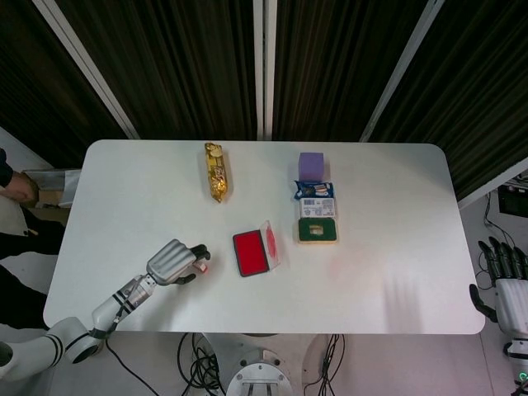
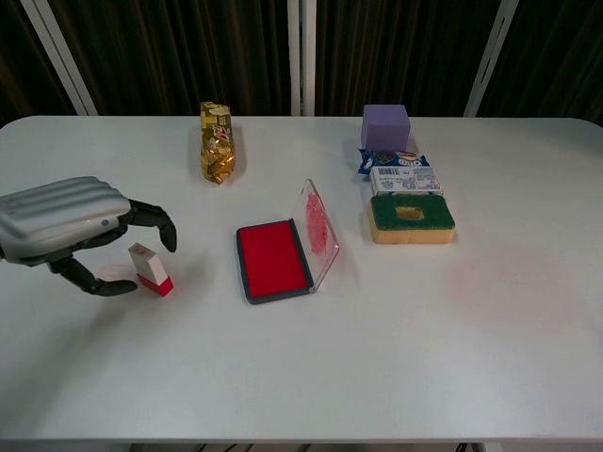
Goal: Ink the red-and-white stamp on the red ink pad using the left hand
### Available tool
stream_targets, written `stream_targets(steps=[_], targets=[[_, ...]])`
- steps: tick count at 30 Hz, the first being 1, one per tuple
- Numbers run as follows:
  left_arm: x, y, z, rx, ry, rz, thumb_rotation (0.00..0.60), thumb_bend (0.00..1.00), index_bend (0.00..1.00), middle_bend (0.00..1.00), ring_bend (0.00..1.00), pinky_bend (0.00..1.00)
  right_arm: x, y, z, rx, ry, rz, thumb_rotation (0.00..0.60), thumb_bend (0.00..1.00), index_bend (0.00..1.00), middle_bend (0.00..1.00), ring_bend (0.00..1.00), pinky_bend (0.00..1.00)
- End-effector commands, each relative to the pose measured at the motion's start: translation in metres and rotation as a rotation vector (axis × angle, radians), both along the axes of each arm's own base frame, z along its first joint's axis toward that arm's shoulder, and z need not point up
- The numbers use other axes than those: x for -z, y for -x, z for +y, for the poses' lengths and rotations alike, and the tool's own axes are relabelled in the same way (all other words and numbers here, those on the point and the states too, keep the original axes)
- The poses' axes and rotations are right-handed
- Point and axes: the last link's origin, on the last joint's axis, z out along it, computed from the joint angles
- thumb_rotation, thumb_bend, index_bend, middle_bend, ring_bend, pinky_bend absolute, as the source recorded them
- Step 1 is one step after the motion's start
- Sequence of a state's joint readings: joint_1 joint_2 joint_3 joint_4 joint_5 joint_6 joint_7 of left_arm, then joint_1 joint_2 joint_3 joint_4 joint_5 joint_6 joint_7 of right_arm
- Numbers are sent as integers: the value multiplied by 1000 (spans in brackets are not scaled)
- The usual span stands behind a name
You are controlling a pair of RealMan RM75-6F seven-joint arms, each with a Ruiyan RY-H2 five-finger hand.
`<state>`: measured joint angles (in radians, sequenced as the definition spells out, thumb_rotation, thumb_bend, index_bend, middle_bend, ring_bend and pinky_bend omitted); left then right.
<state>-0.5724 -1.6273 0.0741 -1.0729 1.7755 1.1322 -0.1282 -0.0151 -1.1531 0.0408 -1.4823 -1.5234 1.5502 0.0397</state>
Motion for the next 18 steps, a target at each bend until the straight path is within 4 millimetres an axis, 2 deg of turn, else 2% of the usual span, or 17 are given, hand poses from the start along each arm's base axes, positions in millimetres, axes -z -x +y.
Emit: stream_targets(steps=[1,8,18], targets=[[4,1,2,-2,1,10,600,263,391,391,887,954,-1,1,0,3,4,0,600,322,0,0,0,0],[11,4,3,-10,6,17,600,301,422,435,901,964,-1,4,-1,11,2,-3,600,322,0,0,0,0],[14,5,7,3,-16,36,600,312,455,449,906,965,-1,4,-2,15,2,0,600,333,0,0,0,0]])
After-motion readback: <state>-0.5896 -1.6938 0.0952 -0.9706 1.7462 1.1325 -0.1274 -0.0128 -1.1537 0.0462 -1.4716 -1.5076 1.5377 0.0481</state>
